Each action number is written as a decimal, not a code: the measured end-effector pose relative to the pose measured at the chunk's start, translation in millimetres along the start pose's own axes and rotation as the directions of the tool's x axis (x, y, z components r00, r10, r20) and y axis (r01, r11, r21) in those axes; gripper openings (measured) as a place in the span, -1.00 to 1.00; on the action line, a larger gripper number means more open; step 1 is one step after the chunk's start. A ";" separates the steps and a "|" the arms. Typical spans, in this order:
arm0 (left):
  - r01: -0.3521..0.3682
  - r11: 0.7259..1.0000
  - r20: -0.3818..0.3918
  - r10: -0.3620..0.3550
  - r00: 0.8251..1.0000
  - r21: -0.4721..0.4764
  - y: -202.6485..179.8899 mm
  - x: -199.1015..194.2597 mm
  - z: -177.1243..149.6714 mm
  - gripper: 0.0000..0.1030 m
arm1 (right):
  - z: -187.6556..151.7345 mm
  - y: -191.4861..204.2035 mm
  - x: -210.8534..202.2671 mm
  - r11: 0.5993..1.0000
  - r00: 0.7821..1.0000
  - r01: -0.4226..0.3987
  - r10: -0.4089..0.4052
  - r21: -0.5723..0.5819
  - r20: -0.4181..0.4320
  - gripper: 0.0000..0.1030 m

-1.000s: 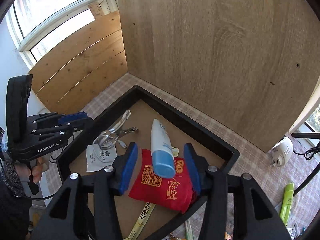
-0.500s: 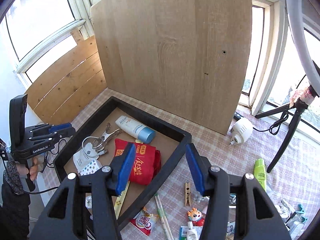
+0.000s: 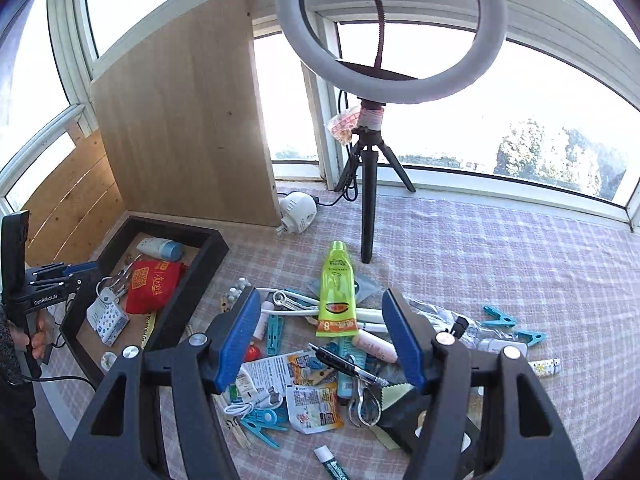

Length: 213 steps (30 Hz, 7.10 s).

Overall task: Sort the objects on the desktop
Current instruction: 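Move both grippers back over the pile of items, then grasp lime-green tube with left gripper while right gripper grasps black wipes pouch, then carry green tube and black pouch into the black tray and release both, then move both grippers back over the pile of items, then grasp red-white snack packet with left gripper while right gripper grasps green lip balm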

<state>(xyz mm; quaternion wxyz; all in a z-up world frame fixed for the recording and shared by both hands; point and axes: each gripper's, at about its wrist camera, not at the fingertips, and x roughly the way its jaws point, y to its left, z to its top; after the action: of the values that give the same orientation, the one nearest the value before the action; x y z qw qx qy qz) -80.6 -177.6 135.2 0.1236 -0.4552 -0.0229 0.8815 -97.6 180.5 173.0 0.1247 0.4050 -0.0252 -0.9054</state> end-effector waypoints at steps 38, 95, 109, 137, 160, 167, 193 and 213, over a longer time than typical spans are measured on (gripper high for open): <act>0.237 0.891 -0.287 -0.128 0.949 0.387 -175.7 131.1 57.2 -0.14 | -115.6 -119.9 33.7 0.999 0.959 -0.006 -0.007 -0.044 -0.283 0.20; 0.267 0.957 -0.343 -0.216 0.914 0.111 -182.8 191.9 47.9 -0.89 | -106.0 -111.2 67.7 0.983 0.944 -0.115 0.063 -0.145 -0.325 0.32; 0.257 0.954 -0.227 -0.220 0.949 0.151 -179.0 112.6 66.6 -0.89 | -102.5 -118.2 -14.1 0.998 0.986 0.009 0.001 0.056 -0.164 0.32; -0.142 0.940 0.029 0.158 0.987 -0.309 122.4 -101.7 -85.8 -0.88 | -32.9 253.7 48.7 0.862 0.897 -0.415 0.334 -0.292 -0.290 0.32; -0.204 0.925 0.054 0.233 0.971 -0.320 135.2 -102.1 -83.9 -0.05 | -15.5 258.6 56.1 0.886 0.936 -0.339 0.281 -0.317 -0.213 0.39; -0.134 0.971 0.053 0.147 0.988 -0.199 87.8 -82.0 -66.7 -0.07 | -12.0 156.0 26.0 0.957 0.974 -0.214 0.193 -0.198 -0.117 0.39; -0.140 0.922 -0.181 0.216 0.959 0.360 -124.1 72.9 -97.0 -0.07 | -125.9 -85.6 -22.9 0.978 0.981 0.081 -0.044 0.190 -0.187 0.39; -0.022 0.996 -0.140 0.034 0.990 0.082 -67.1 60.2 -76.7 -0.95 | -163.7 18.2 86.4 0.956 0.893 -0.074 -0.064 -0.284 -0.446 -0.26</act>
<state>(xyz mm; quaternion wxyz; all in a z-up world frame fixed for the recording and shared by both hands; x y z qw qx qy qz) -38.8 -103.8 52.7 0.1307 -0.5114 0.0276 0.8489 -28.1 150.8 3.1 0.1881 0.5804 0.1378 -0.7802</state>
